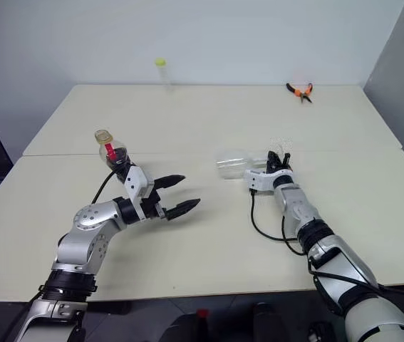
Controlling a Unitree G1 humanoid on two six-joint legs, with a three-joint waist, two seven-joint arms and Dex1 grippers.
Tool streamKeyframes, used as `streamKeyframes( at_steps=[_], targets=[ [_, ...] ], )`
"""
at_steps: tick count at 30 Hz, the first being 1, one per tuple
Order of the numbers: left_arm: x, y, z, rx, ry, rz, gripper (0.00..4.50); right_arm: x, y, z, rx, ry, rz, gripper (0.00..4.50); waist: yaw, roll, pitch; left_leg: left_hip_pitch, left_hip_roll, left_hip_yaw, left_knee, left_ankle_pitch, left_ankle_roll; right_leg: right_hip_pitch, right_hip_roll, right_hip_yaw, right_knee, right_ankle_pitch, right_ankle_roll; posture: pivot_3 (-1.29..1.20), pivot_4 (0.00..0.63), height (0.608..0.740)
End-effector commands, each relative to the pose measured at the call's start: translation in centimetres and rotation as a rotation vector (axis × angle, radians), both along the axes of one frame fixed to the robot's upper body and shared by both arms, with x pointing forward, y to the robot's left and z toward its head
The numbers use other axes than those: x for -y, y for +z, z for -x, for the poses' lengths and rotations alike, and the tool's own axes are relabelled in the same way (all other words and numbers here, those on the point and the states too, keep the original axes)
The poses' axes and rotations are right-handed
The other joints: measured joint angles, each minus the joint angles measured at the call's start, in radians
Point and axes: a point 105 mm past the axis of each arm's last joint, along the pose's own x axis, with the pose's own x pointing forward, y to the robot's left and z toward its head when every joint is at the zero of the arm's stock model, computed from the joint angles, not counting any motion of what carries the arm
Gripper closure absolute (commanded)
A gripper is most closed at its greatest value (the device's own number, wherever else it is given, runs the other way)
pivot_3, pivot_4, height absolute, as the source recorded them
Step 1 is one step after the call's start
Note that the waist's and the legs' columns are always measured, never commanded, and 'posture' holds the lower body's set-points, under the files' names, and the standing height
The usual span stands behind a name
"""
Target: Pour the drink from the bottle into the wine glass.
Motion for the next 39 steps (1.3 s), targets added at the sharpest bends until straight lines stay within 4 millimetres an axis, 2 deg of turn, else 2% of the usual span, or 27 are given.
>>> streamKeyframes(
  at_steps=[1, 4, 7, 10, 12, 15, 18, 20, 26, 36, 39],
  targets=[
    [-0.3, 1.0, -0.1, 0.033, 0.018, 0.022, 0.0, 0.2, 2.2, 0.3, 0.059, -0.004, -0.08, 4.15, 0.0, 0.0, 0.0, 0.0, 0.0, 0.0, 0.0, 0.0, 0.0, 0.0, 0.0, 0.0, 0.0, 0.0, 0.0, 0.0, 0.15, 0.74],
    [-0.8, 1.2, -0.1, 0.042, 0.044, 0.023, 0.0, 0.6, 3.2, 0.9, 0.064, -0.005, -0.168, 4.15, 0.001, 0.0, 0.0, -0.001, 0.0, 0.0, 0.0, 0.0, 0.0, -0.001, 0.0, 0.0, -0.001, 0.0, 0.0, 0.0, 0.15, 0.74],
    [-1.8, 1.2, 0.1, 0.044, 0.073, 0.017, 0.0, 0.4, 4.0, 2.1, 0.042, 0.034, -0.339, 4.15, 0.002, 0.0, 0.0, -0.001, 0.0, 0.0, 0.0, 0.0, 0.0, -0.001, 0.0, 0.0, -0.001, 0.0, 0.0, 0.0, 0.15, 0.74],
    [-2.9, 0.7, 1.6, -0.024, 0.033, 0.005, 0.0, -2.1, 3.0, 3.9, -0.1, 0.196, -0.785, 4.15, -0.006, 0.0, 0.0, -0.001, 0.001, 0.0, -0.001, -0.001, 0.001, -0.001, -0.001, 0.001, 0.0, 0.0, 0.0, 0.0, 0.15, 0.74],
    [-3.1, 0.6, 2.4, -0.058, 0.009, 0.003, 0.0, -3.5, 2.1, 4.7, -0.2, 0.287, -0.979, 4.15, -0.01, 0.001, 0.001, 0.0, 0.003, -0.001, -0.002, -0.002, 0.003, -0.001, 0.0, 0.0, 0.0, 0.0, 0.0, 0.0, 0.15, 0.74],
    [-3.2, 0.8, 2.9, -0.076, -0.003, 0.001, 0.0, -5.0, 0.9, 5.1, -0.297, 0.365, -1.095, 4.15, -0.009, 0.001, 0.001, 0.0, 0.002, -0.002, -0.001, -0.002, 0.004, -0.001, 0.0, -0.001, 0.0, 0.0, 0.0, 0.0, 0.15, 0.74],
    [-3.2, 1.1, 3.1, -0.078, -0.007, 0.003, 0.0, -6.2, 0.3, 5.1, -0.354, 0.417, -1.187, 4.15, -0.003, 0.001, 0.001, 0.0, 0.001, -0.002, -0.001, -0.002, 0.004, 0.001, 0.0, -0.001, 0.0, 0.0, 0.0, 0.0, 0.15, 0.74],
    [-3.3, 1.5, 3.3, -0.076, -0.008, 0.004, 0.0, -7.7, 0.3, 4.9, -0.394, 0.473, -1.262, 4.15, -0.001, 0.001, 0.001, 0.0, 0.001, -0.002, -0.001, -0.002, 0.004, 0.001, 0.0, -0.001, -0.001, 0.0, 0.0, 0.0, 0.15, 0.74],
    [-4.1, 2.0, 3.4, -0.068, 0.018, 0.004, 0.0, -9.3, 0.3, 4.0, -0.45, 0.539, -1.334, 4.15, -0.003, 0.002, 0.001, 0.001, 0.001, -0.003, -0.001, -0.001, 0.001, 0.0, 0.0, -0.001, 0.0, 0.0, 0.0, 0.0, 0.15, 0.74],
    [-4.6, 1.5, 3.5, -0.069, 0.03, -0.007, 0.0, -8.8, -2.2, 3.8, -0.515, 0.493, -1.297, 4.15, -0.003, 0.002, 0.001, 0.001, 0.001, -0.002, -0.001, 0.0, 0.0, 0.0, 0.0, -0.001, 0.0, 0.0, 0.0, 0.0, 0.15, 0.74],
    [-4.6, 1.5, 3.3, -0.066, 0.028, -0.009, 0.0, -8.7, -2.7, 4.0, -0.537, 0.481, -1.294, 3.18, -0.003, 0.002, 0.001, 0.001, 0.001, -0.002, -0.001, 0.0, 0.0, 0.0, 0.0, -0.001, 0.0, 0.0, 0.0, 0.0, 0.15, 0.74]
  ],
)
